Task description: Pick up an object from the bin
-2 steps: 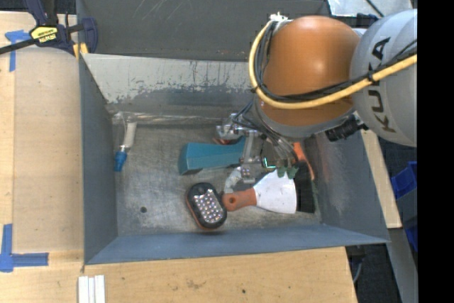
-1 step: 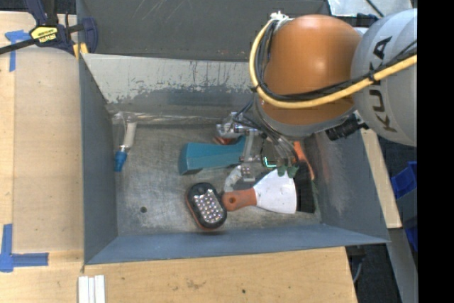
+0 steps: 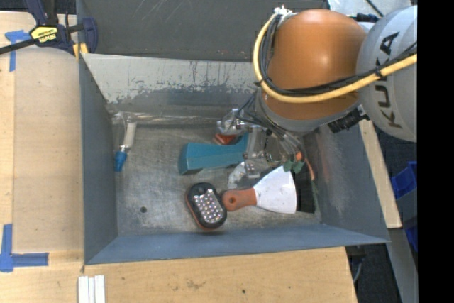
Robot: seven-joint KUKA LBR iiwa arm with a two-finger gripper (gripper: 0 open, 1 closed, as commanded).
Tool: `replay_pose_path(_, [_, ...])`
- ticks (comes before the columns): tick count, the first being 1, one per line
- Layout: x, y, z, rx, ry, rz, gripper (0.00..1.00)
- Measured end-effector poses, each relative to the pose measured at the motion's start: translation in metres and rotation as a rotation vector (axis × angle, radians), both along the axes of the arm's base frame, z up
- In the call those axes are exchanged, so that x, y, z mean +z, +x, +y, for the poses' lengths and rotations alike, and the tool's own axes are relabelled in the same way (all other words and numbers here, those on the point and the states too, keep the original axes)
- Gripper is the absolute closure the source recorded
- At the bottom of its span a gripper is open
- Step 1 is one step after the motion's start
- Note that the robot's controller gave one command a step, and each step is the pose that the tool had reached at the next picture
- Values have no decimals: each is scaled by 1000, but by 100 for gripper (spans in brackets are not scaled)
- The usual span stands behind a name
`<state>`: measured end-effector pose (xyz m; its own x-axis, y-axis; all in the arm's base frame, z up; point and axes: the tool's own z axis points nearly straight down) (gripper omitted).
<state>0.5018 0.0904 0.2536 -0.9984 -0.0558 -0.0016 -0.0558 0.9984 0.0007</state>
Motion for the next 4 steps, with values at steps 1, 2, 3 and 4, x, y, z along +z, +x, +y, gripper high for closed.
replay_pose_path(1, [-36, 11, 1, 38, 1, -11, 0])
replay_pose_path(2, [-162, 79, 29, -96, 5, -40, 100])
replay_pose_path(3, [-162, 79, 29, -96, 5, -40, 100])
replay_pose_path(4, [-160, 74, 27, -97, 8, -44, 100])
